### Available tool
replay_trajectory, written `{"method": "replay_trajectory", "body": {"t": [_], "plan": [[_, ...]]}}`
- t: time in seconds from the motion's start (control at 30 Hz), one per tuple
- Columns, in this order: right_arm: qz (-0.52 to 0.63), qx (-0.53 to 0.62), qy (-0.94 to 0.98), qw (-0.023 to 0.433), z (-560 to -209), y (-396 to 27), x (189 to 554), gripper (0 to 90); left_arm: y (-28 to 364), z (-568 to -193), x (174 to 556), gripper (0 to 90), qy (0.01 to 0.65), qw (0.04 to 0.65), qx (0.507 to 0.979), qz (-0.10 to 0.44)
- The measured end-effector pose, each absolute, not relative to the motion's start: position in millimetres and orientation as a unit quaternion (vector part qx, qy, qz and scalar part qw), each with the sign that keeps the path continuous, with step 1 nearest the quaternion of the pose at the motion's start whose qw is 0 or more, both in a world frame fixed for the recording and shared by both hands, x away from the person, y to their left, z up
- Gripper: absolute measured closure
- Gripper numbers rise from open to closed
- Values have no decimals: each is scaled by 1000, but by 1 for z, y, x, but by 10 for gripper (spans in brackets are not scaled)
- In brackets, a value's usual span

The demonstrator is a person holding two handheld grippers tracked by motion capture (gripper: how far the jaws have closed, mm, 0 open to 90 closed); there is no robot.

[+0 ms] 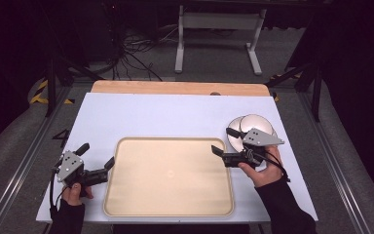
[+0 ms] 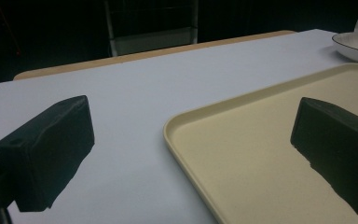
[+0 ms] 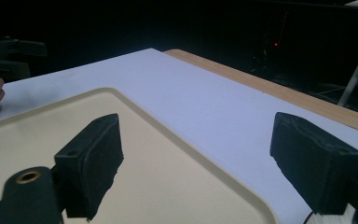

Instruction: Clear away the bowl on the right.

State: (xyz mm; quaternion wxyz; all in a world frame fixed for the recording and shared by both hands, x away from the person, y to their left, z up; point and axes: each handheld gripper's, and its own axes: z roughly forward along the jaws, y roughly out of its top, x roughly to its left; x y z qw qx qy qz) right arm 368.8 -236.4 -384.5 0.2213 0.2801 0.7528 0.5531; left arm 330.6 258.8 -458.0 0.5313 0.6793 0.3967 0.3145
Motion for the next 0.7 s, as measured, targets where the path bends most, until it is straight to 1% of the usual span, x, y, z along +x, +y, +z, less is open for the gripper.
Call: {"method": "replay_trajectory", "body": {"t": [0.23,0.4,0.7], "plan": [[550,277,756,220,-377,-234,372,171,258,-458,331,1,395,531,681,315],[543,280,762,215,-372,-234,375,190,258,-458,331,2,394,531,681,315],[531,296,763,219,-365,-247,384,190,258,-458,331,2,393,530,682,316]]}}
